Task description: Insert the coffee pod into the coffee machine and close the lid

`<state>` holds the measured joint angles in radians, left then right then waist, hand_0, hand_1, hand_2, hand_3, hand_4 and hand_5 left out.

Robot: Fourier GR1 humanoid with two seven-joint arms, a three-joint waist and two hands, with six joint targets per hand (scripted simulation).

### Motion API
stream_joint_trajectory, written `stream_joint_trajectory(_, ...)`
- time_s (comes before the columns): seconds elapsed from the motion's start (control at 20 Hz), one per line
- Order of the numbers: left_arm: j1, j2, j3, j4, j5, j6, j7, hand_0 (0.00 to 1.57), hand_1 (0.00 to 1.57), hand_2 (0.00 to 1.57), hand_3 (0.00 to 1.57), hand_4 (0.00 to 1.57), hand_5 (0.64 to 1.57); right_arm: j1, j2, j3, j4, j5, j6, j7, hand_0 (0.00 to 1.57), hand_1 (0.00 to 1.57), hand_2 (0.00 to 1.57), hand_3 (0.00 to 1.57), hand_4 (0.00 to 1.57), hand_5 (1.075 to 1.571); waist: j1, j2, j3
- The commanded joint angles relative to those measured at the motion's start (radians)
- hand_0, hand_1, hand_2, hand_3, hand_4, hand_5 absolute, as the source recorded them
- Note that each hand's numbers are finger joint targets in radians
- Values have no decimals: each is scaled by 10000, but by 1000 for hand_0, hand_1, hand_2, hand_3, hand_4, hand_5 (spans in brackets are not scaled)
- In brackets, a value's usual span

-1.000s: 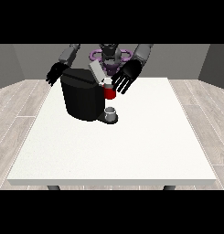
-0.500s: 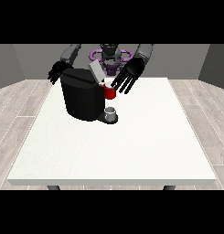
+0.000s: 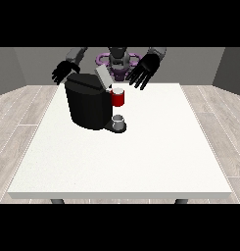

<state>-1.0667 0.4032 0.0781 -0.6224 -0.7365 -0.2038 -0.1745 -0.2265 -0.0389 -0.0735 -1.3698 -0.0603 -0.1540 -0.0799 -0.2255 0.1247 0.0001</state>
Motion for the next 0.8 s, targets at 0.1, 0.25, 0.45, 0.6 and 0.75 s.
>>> stream_joint_trajectory(0.1,690,-825,1356,4,1536,92,234,0,0,0,0,0,1571,745,140,81,-175,-25,-35,53,0,0,0,0,399,1571,466,-1202,-8)
stream_joint_trajectory(0.25,1715,-1440,2125,-108,2635,192,-780,0,0,0,0,249,1571,1076,138,57,-340,49,-168,22,0,0,0,0,492,1571,1073,-1802,-27)
stream_joint_trajectory(0.45,2576,-2710,2450,-167,3436,68,-692,0,0,0,0,0,1571,1634,-685,-38,-43,-4,813,-475,0,0,0,0,390,1571,1716,-2694,-2)
stream_joint_trajectory(0.6,3077,-2437,2767,-181,3820,-229,-929,0,0,0,0,0,1571,937,-1011,85,-894,-226,1108,730,0,0,0,0,289,1571,1898,-3226,-13)
stream_joint_trajectory(0.75,3788,-3092,2939,-210,4316,-410,-865,0,0,0,0,142,1571,853,-1218,85,-909,-83,1145,800,0,0,0,0,0,1571,2521,-3707,-9)
